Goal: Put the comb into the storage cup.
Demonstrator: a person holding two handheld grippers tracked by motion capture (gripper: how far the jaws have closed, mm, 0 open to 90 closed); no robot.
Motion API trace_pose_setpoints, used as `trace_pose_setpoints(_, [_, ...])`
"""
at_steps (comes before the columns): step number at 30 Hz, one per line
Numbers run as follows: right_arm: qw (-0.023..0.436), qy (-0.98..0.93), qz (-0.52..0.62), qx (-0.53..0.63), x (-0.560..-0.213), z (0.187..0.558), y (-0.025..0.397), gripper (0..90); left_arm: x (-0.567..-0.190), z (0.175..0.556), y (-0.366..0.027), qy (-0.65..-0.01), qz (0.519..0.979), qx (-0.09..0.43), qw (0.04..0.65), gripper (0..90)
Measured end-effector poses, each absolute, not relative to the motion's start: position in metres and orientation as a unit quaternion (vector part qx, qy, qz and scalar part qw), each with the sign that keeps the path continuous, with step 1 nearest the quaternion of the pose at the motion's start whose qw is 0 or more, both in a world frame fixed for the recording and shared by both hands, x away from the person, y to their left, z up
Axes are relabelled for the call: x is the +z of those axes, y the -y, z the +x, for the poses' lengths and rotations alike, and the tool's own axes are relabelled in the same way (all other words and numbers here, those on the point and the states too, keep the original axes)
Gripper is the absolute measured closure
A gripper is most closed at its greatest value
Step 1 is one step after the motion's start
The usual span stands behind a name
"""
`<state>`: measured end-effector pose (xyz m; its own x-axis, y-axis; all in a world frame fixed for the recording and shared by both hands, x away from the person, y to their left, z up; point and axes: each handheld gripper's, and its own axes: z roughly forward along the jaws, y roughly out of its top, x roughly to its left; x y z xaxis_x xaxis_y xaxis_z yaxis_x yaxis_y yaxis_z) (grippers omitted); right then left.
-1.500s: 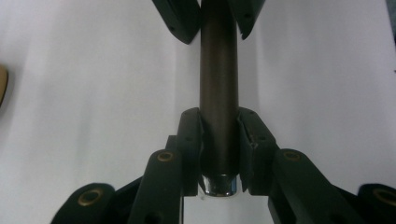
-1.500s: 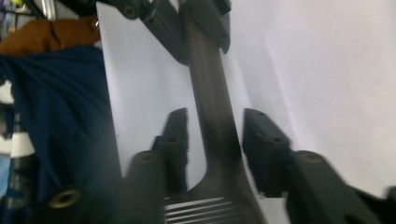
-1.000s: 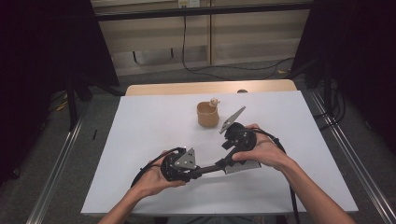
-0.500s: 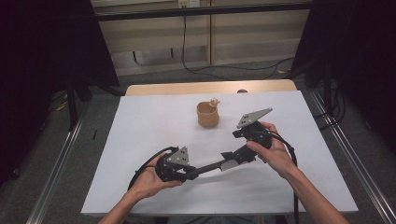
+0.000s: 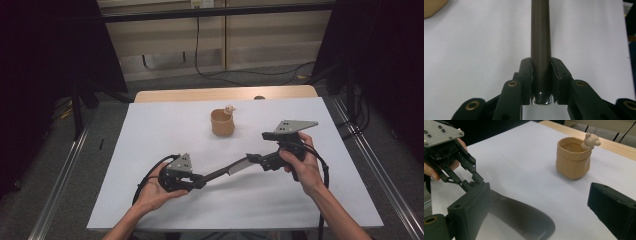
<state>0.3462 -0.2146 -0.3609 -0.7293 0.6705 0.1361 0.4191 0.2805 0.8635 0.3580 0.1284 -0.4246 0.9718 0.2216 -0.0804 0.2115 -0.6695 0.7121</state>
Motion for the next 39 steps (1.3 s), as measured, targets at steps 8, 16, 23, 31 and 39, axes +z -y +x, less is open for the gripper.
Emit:
trace_pose_setpoints(8, [0.155, -0.774, 0.342, 0.509, -0.367, 0.338, 0.219, 3.8, -0.426, 0.362, -0.134, -0.142, 0.904, 0.024, 0.403, 72.8])
trace_pose_setpoints(16, [0.169, -0.746, 0.364, 0.532, -0.371, 0.331, 0.227, 3.0, -0.425, 0.363, -0.142, -0.166, 0.884, 0.021, 0.437, 72.9])
trace_pose_setpoints(23, [0.163, -0.739, 0.371, 0.538, -0.383, 0.324, 0.225, 3.3, -0.421, 0.357, -0.143, -0.170, 0.877, 0.026, 0.450, 72.9])
trace_pose_setpoints(31, [0.167, -0.715, 0.369, 0.569, -0.394, 0.320, 0.228, 5.7, -0.416, 0.354, -0.143, -0.165, 0.859, 0.040, 0.483, 72.9])
trace_pose_setpoints(39, [0.170, -0.698, 0.355, 0.598, -0.397, 0.320, 0.221, 6.7, -0.412, 0.354, -0.142, -0.167, 0.844, 0.038, 0.508, 72.9])
